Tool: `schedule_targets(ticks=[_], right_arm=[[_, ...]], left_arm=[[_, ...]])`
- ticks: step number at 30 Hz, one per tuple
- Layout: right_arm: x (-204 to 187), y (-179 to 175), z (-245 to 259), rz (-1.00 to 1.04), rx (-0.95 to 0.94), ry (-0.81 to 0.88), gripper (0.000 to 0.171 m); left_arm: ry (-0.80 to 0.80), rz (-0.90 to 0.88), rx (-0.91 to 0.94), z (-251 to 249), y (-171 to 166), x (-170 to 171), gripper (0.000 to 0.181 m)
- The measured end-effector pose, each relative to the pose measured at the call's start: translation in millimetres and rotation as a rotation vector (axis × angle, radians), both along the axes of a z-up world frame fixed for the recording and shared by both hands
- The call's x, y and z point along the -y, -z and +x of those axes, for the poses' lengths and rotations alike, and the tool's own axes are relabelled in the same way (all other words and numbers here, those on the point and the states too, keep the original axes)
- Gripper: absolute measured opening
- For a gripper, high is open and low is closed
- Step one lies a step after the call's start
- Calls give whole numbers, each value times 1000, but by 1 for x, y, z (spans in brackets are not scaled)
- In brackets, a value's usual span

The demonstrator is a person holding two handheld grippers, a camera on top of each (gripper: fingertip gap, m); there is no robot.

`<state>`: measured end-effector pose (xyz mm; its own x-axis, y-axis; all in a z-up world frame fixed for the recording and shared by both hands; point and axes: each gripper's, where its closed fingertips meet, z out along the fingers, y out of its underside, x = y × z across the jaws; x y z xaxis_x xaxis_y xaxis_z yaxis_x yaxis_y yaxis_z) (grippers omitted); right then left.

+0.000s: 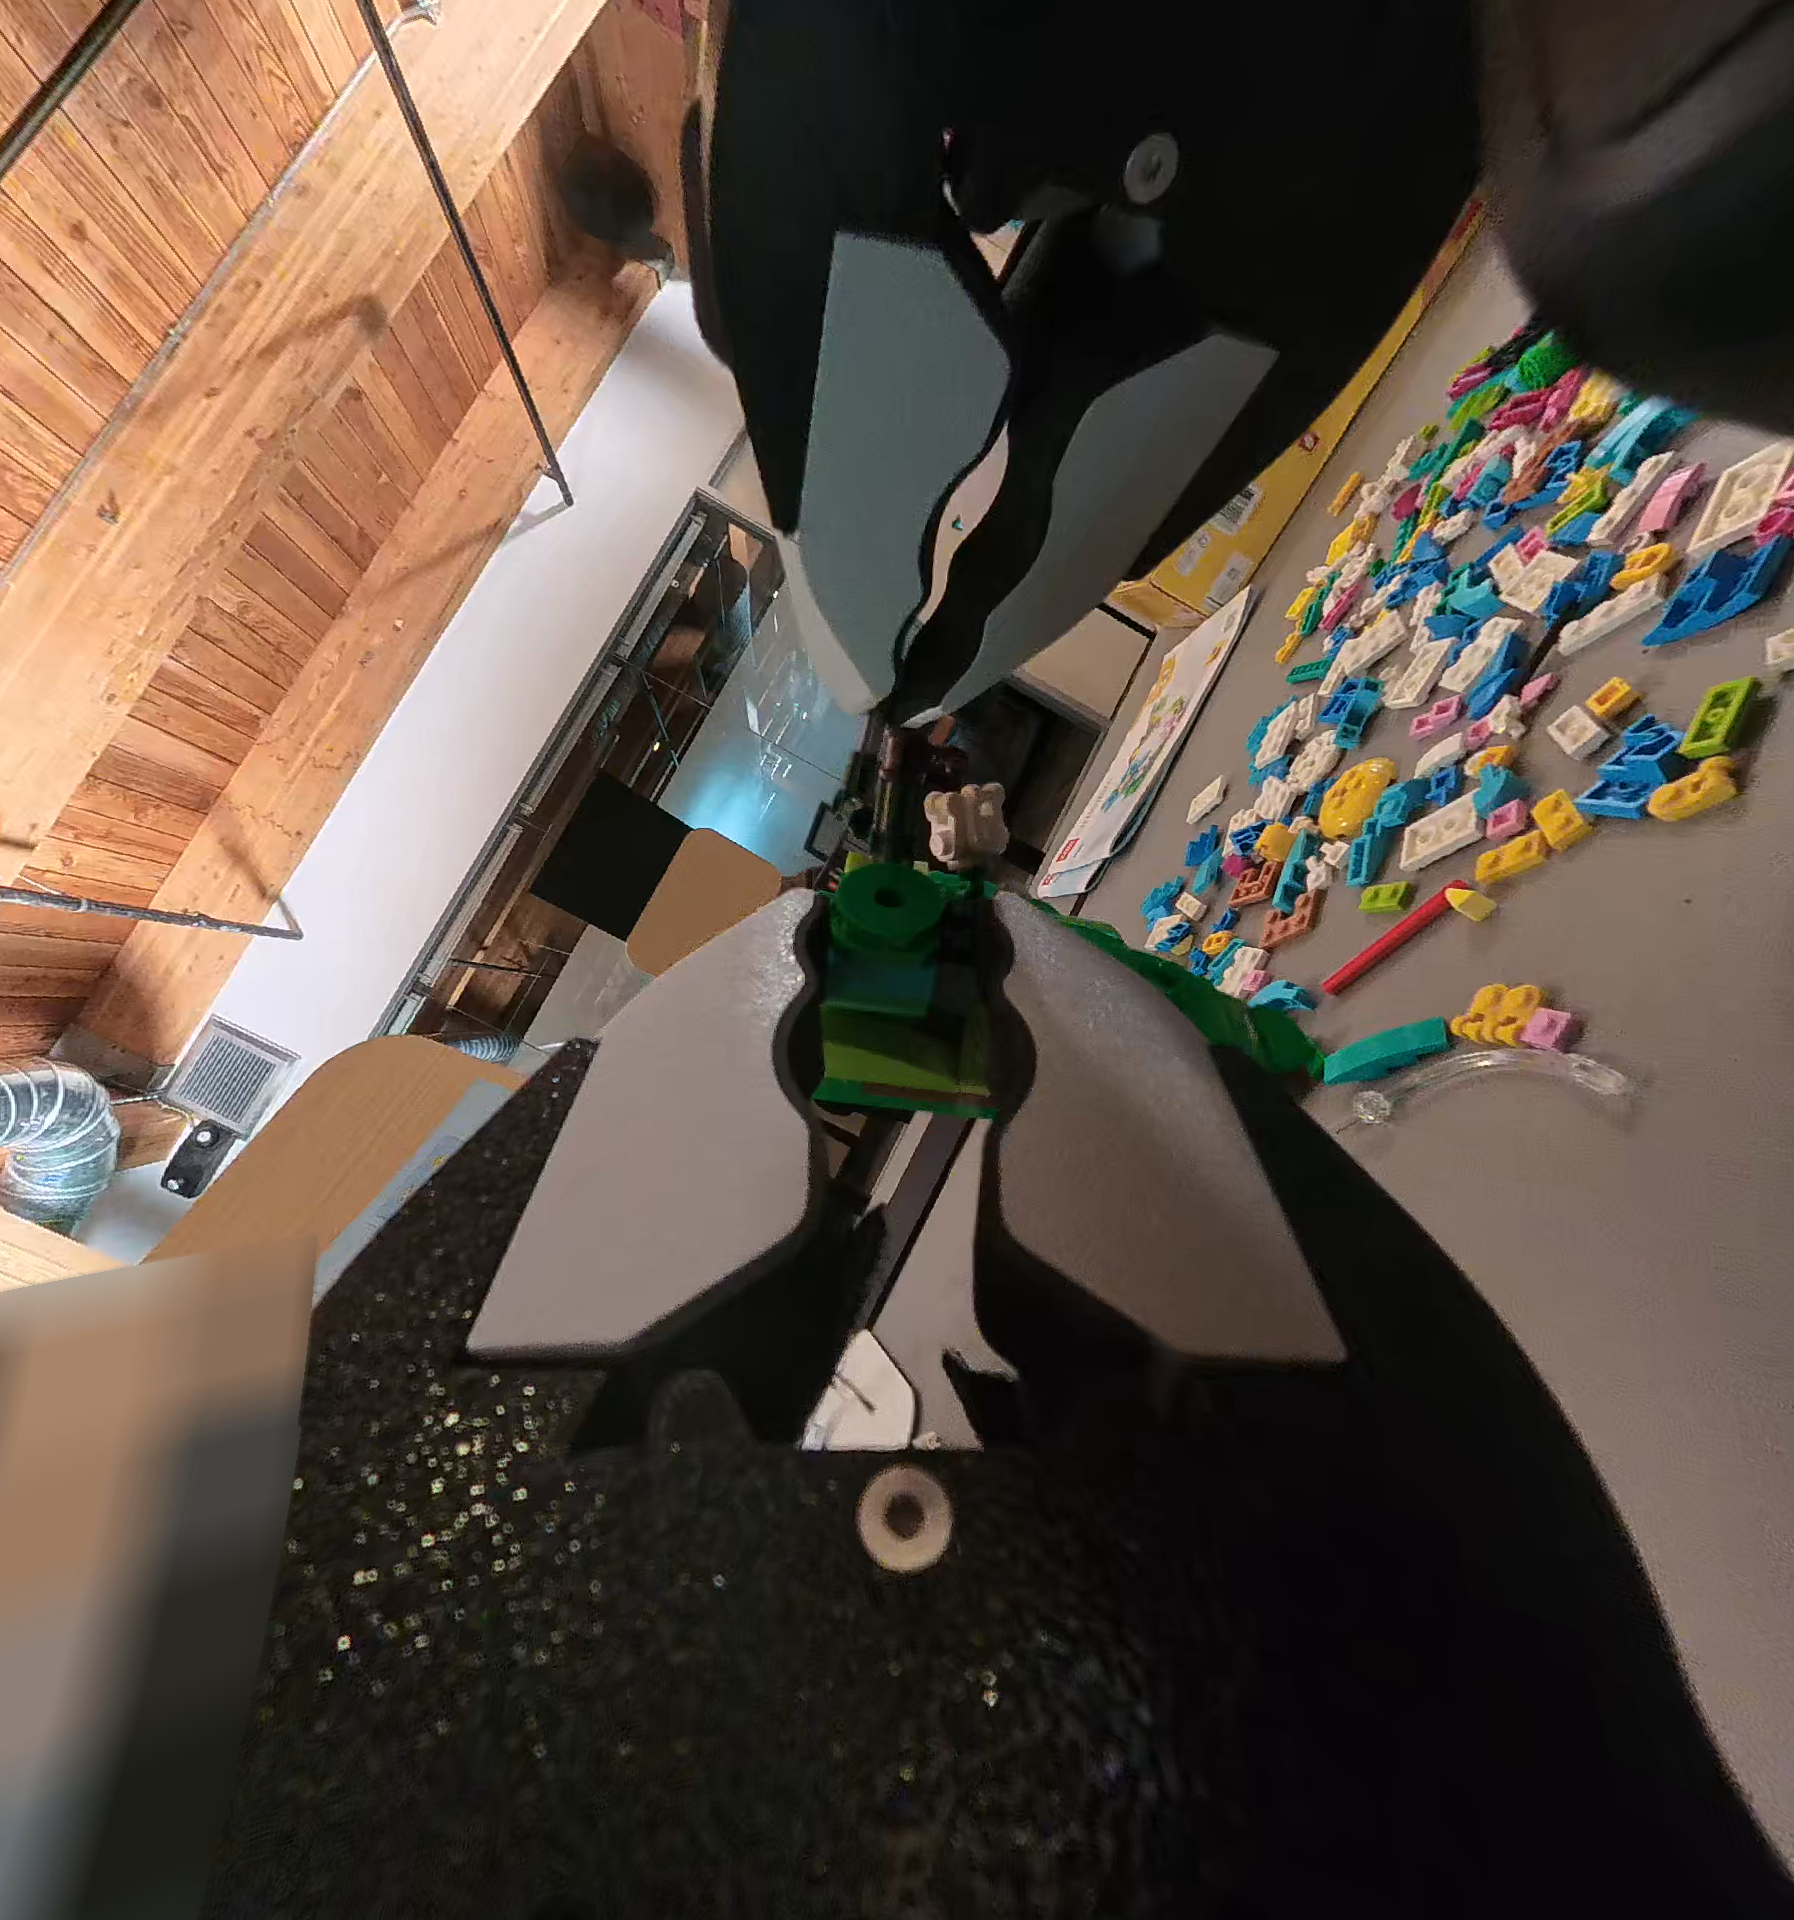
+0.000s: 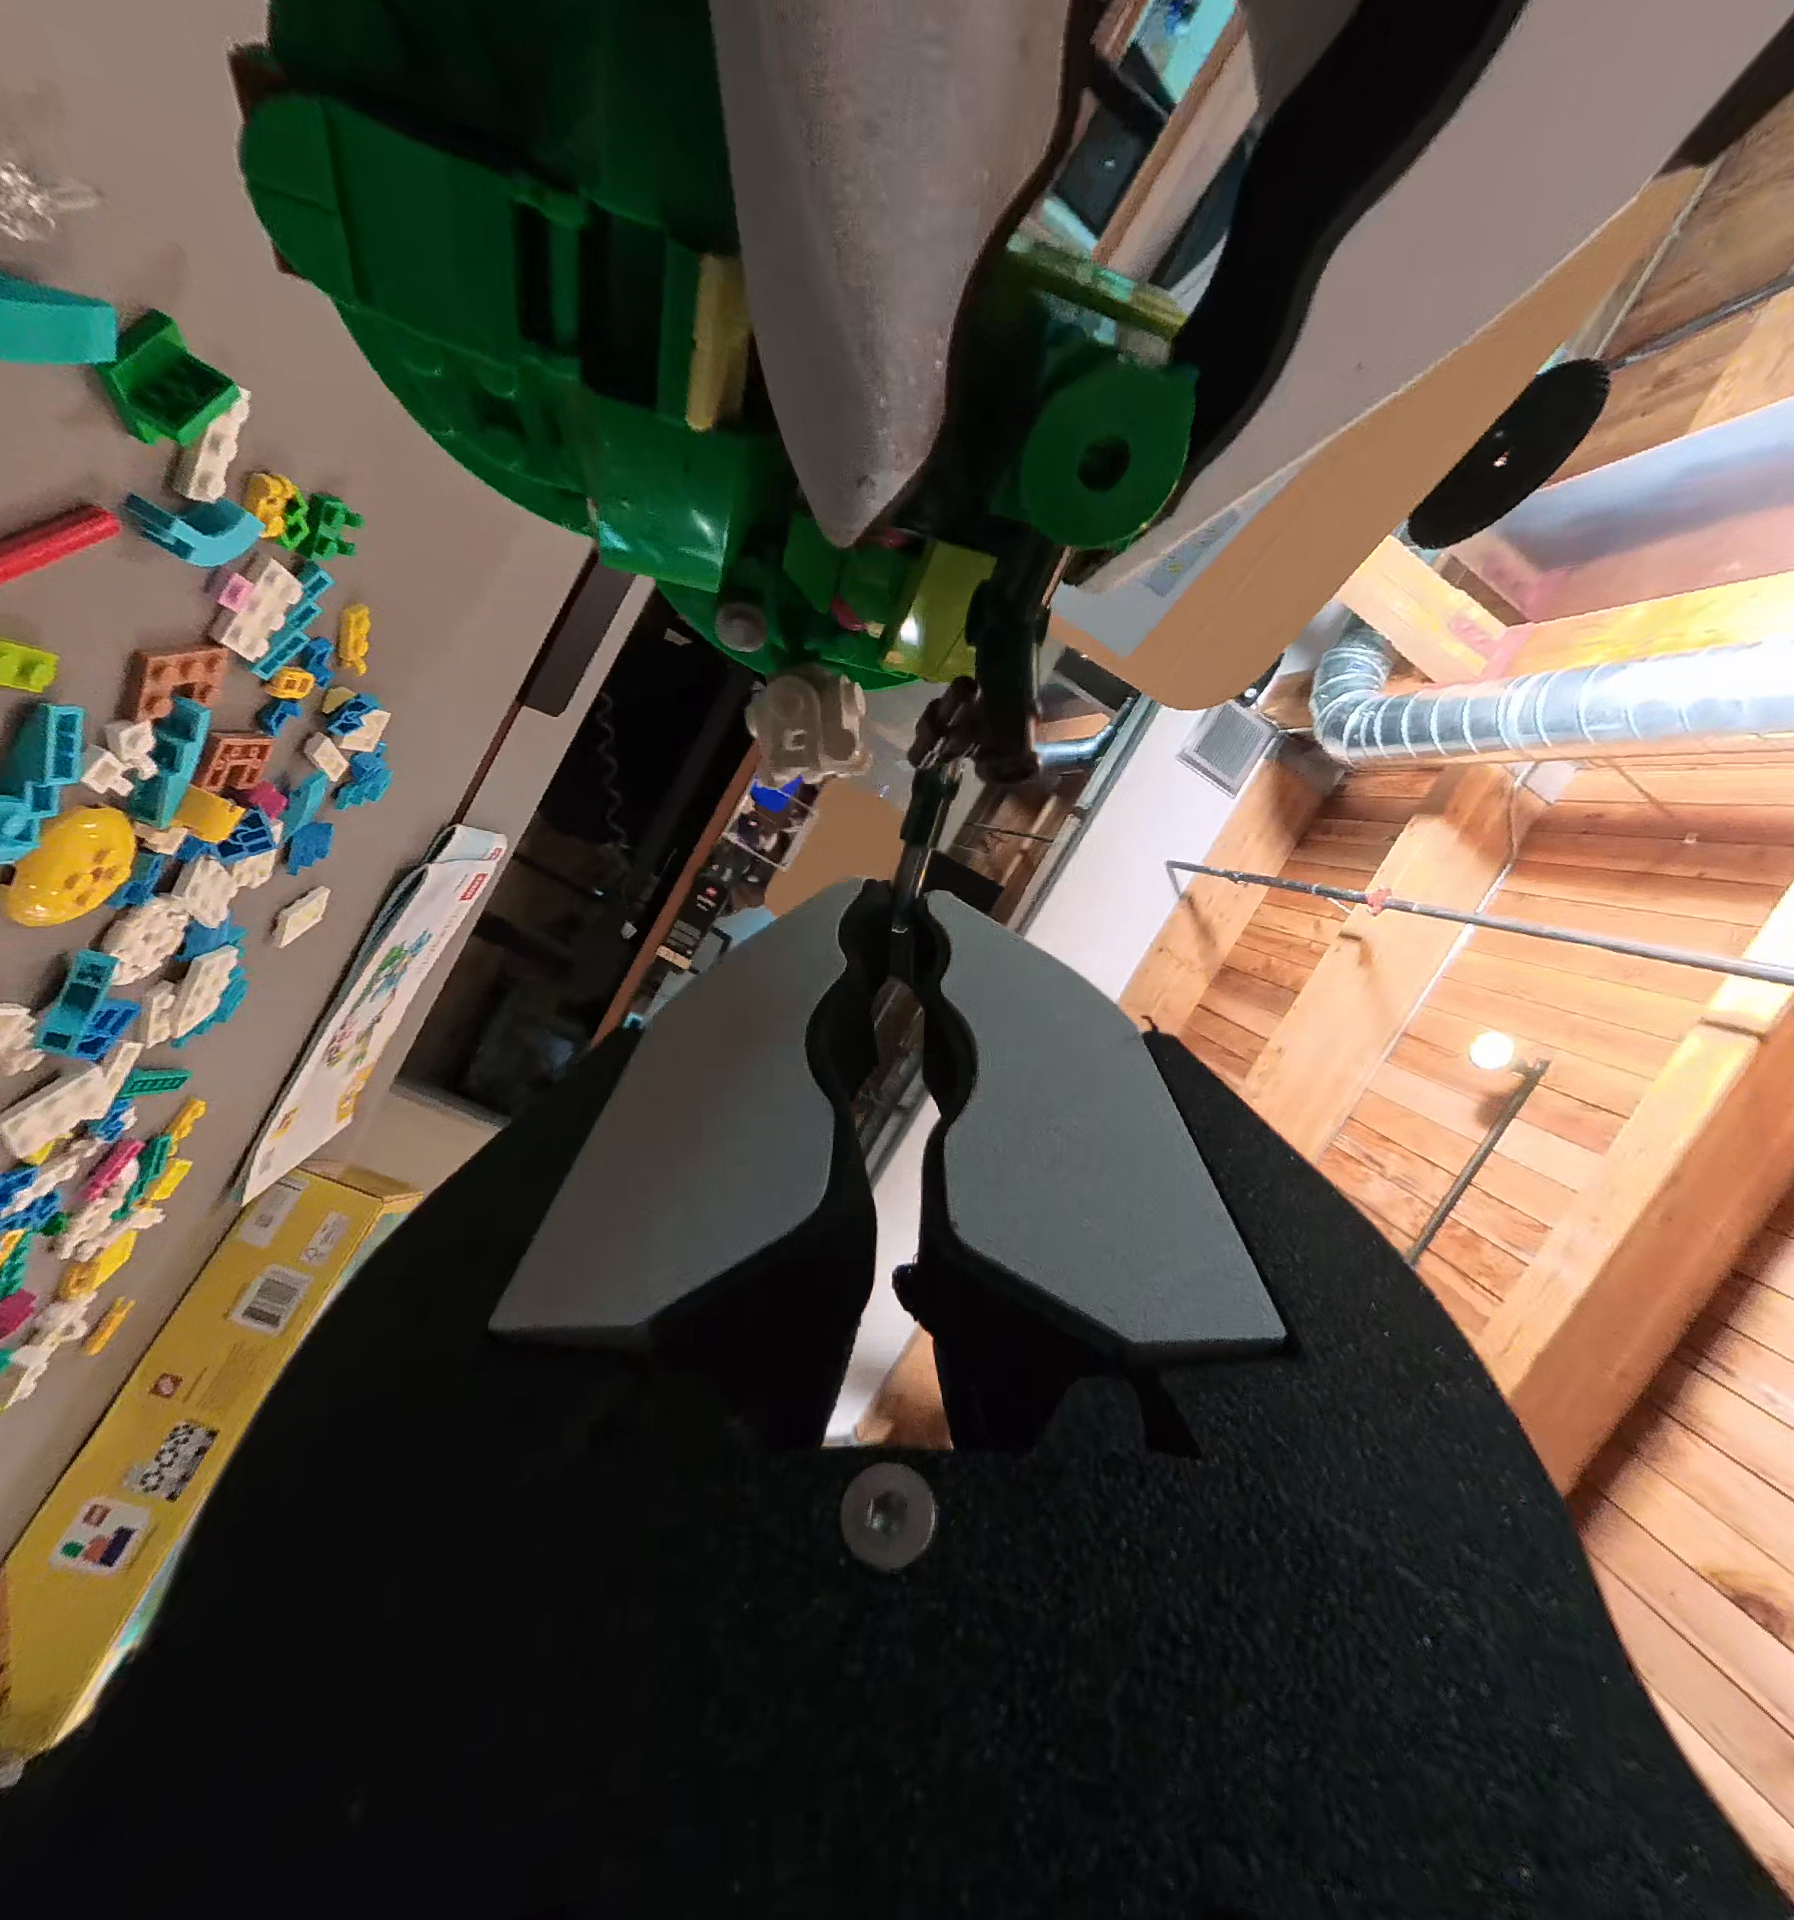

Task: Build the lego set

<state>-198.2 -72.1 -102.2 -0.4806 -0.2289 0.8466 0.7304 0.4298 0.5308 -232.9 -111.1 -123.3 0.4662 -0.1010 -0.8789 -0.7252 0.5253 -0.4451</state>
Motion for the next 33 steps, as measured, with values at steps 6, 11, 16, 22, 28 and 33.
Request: schedule_targets(ticks=[6,11,16,22,28,33], right_arm=[[-3,10,-4,-44,18,31,3],[2,12,-10,-50,29,13,3],[7,13,-11,-59,30,6,3],[9,16,-10,-69,58,1,3],[4,19,-4,-94,86,45,3],[6,17,-5,-95,74,43,3]], left_arm=[[-1,-8,-8,1,2,-1,26],[-13,-21,-10,-2,4,-4,26],[-8,-31,-16,0,5,-5,26],[-5,-35,-39,1,8,-5,26],[-18,-17,-66,0,9,-6,26],[-20,16,-102,2,9,-3,26]])
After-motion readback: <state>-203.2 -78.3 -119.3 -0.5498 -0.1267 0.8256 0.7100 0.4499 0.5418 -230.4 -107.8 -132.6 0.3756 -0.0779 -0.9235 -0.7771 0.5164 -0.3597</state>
